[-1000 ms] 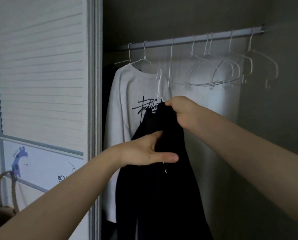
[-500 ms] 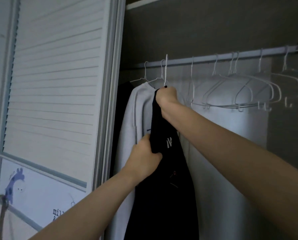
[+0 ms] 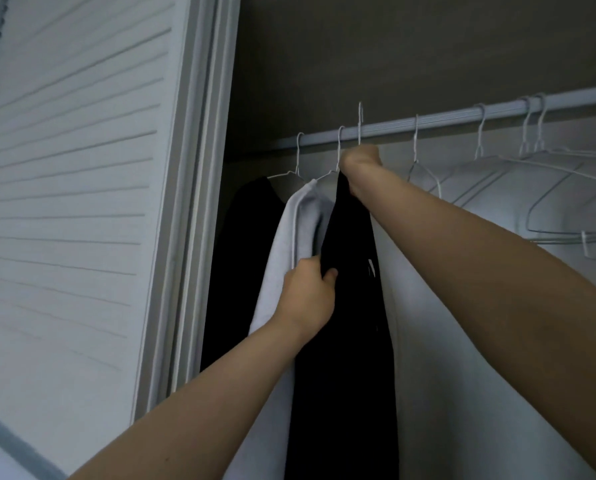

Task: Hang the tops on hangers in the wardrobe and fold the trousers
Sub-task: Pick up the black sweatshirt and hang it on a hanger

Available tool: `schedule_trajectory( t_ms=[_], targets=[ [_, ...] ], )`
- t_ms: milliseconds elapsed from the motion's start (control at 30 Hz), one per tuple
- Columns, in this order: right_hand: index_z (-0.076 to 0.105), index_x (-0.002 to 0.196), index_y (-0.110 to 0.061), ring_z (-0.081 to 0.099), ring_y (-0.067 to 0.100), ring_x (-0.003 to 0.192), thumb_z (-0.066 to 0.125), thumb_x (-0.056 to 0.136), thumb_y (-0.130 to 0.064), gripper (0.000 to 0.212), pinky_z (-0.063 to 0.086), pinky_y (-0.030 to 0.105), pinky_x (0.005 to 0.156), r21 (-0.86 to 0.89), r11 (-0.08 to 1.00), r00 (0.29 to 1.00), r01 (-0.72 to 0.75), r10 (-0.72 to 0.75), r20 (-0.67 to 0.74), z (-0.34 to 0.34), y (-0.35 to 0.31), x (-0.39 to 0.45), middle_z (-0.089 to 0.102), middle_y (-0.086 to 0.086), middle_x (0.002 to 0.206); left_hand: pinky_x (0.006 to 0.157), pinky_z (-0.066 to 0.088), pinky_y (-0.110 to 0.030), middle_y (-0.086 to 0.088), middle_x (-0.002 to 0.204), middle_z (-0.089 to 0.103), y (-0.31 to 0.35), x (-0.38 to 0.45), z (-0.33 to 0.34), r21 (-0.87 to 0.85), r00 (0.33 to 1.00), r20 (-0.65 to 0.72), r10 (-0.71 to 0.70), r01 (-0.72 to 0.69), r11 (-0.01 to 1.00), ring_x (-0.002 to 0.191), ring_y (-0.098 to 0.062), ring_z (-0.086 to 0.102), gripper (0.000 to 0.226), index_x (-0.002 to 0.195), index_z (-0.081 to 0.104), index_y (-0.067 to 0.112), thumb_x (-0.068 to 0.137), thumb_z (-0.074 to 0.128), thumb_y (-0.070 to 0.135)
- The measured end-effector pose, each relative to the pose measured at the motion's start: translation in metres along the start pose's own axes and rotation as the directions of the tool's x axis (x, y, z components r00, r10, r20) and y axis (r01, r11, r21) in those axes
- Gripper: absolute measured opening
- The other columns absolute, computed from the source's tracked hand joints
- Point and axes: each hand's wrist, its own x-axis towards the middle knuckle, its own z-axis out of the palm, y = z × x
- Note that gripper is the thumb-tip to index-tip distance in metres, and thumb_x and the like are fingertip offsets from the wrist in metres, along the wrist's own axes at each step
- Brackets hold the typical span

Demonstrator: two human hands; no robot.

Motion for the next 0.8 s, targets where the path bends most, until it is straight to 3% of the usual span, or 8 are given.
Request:
schedule_trajectory(
  t_ms=[133,233,333,433,533,633,733,800],
  targets=[
    [0.046,0.134,0.003,0.049,0.033,0.125,0.039,0.097,-0.009,0.039,0.044,0.035,0.095,-0.16,0.98,0.982,0.115,-0.088,0.169,0.004,0.02,0.009,0.049,0.019,0.138,0.061,0.042,-0.023,-0.013,0.081,0.062,-0.016,0.003,0.003,-0.035,0.999,0.033,-0.04,0.041,0.999,0.071,-0.016,0.056,0.028,0.095,0.059,-0.007,0.103,0.044,0.015],
    [0.052,0.13,0.0,0.053,0.029,0.123,0.048,0.097,-0.013,0.036,0.042,0.029,0.097,-0.317,0.937,0.985,0.147,-0.109,0.135,0.016,0.035,0.011,0.056,0.015,0.134,0.058,0.039,-0.024,-0.011,0.076,0.057,-0.025,-0.002,0.005,-0.048,0.997,0.049,-0.054,0.056,0.997,0.068,-0.016,0.051,0.03,0.088,0.057,-0.009,0.102,0.044,0.013],
    [0.053,0.129,-0.003,0.055,0.027,0.121,0.056,0.094,-0.021,0.04,0.043,0.026,0.095,-0.347,0.919,0.972,0.188,-0.123,0.202,0.033,0.042,0.01,0.058,0.013,0.131,0.056,0.039,-0.025,-0.01,0.072,0.057,-0.031,-0.009,0.002,0.001,0.998,0.017,-0.061,0.061,0.998,0.064,-0.015,0.05,0.031,0.078,0.054,-0.005,0.102,0.044,0.011],
    [0.057,0.126,-0.003,0.058,0.029,0.116,0.053,0.095,-0.021,0.036,0.045,0.029,0.094,-0.303,0.935,0.966,0.186,-0.118,0.228,0.037,0.047,0.011,0.061,0.014,0.127,0.067,0.051,-0.041,-0.025,0.087,0.066,-0.033,-0.012,-0.007,-0.005,0.997,-0.004,-0.071,0.071,0.997,0.079,-0.032,0.065,0.03,0.09,0.058,-0.012,0.101,0.044,0.011],
    [0.058,0.124,0.0,0.057,0.032,0.118,0.052,0.095,-0.022,0.037,0.045,0.03,0.097,-0.312,0.926,0.967,0.21,-0.151,0.205,0.028,0.046,0.017,0.06,0.016,0.128,0.075,0.053,-0.048,-0.028,0.094,0.066,-0.027,-0.012,-0.013,0.014,0.996,0.008,-0.091,0.091,0.996,0.091,-0.041,0.065,0.03,0.096,0.059,-0.012,0.102,0.044,0.014],
    [0.058,0.121,0.003,0.056,0.033,0.119,0.05,0.097,-0.021,0.035,0.044,0.03,0.094,-0.341,0.914,0.97,0.222,-0.171,0.173,0.015,0.042,0.024,0.06,0.018,0.128,0.065,0.051,-0.039,-0.025,0.092,0.067,-0.018,-0.012,-0.006,0.045,0.996,0.053,-0.077,0.075,0.996,0.082,-0.033,0.066,0.029,0.093,0.058,-0.011,0.102,0.044,0.013],
    [0.058,0.121,0.003,0.055,0.033,0.12,0.05,0.097,-0.019,0.034,0.043,0.03,0.094,-0.359,0.903,0.968,0.236,-0.188,0.165,0.004,0.033,0.025,0.06,0.017,0.128,0.054,0.038,-0.023,-0.013,0.077,0.06,-0.007,-0.011,0.008,0.069,0.996,0.066,-0.058,0.053,0.996,0.068,-0.018,0.053,0.029,0.082,0.054,-0.007,0.102,0.045,0.012],
    [0.055,0.125,0.002,0.054,0.031,0.121,0.049,0.097,-0.016,0.034,0.043,0.03,0.095,-0.317,0.923,0.97,0.217,-0.169,0.174,-0.001,0.026,0.023,0.058,0.016,0.13,0.051,0.035,-0.021,-0.008,0.072,0.053,0.001,-0.009,0.015,0.07,0.997,0.066,-0.048,0.043,0.997,0.065,-0.015,0.048,0.027,0.077,0.051,0.001,0.102,0.045,0.012]
  ],
)
